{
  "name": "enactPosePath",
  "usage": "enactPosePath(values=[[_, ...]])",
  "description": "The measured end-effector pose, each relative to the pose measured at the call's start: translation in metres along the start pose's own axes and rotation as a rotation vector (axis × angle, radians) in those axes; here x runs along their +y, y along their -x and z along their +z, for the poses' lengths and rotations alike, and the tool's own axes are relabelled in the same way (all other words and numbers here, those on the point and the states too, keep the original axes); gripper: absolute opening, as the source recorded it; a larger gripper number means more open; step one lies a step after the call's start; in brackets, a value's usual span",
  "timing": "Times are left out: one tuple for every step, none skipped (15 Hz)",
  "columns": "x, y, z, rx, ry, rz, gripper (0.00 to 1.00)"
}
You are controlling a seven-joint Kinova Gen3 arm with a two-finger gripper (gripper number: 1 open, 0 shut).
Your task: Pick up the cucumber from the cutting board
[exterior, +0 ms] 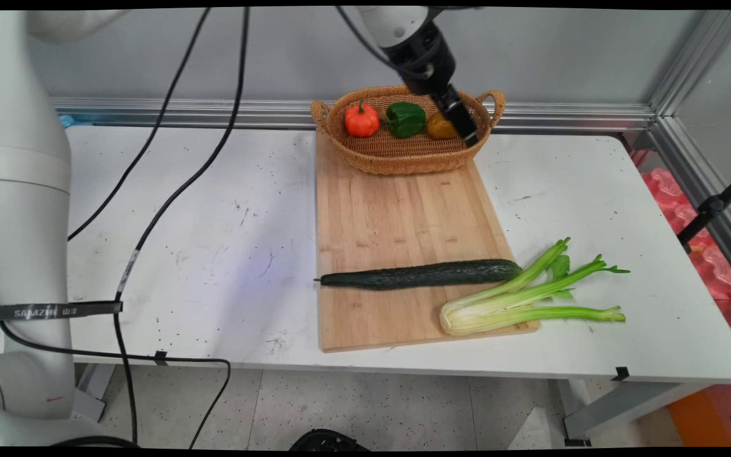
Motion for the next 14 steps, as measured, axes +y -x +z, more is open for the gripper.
enactPosePath(values=[[0.005,0.004,-0.003,-0.011,0.006,0.006,1.00],[0.011,0.010,-0.007,-0.024,0.012,0.015,1.00],[0.018,0.016,-0.010,-0.036,0.018,0.024,1.00],[0.024,0.024,-0.014,-0.049,0.022,0.036,1.00],[0.029,0.028,-0.016,-0.058,0.024,0.044,1.00],[0.035,0.035,-0.018,-0.070,0.024,0.056,1.00],[0.039,0.040,-0.019,-0.077,0.024,0.064,1.00],[0.046,0.048,-0.020,-0.086,0.023,0.074,1.00],[0.053,0.056,-0.021,-0.096,0.022,0.085,1.00],[0.060,0.064,-0.021,-0.105,0.019,0.097,1.00],[0.065,0.071,-0.020,-0.110,0.016,0.105,1.00],[0.072,0.079,-0.019,-0.114,0.011,0.115,1.00],[0.078,0.087,-0.017,-0.118,0.008,0.124,1.00],[0.084,0.093,-0.015,-0.118,0.005,0.132,1.00]])
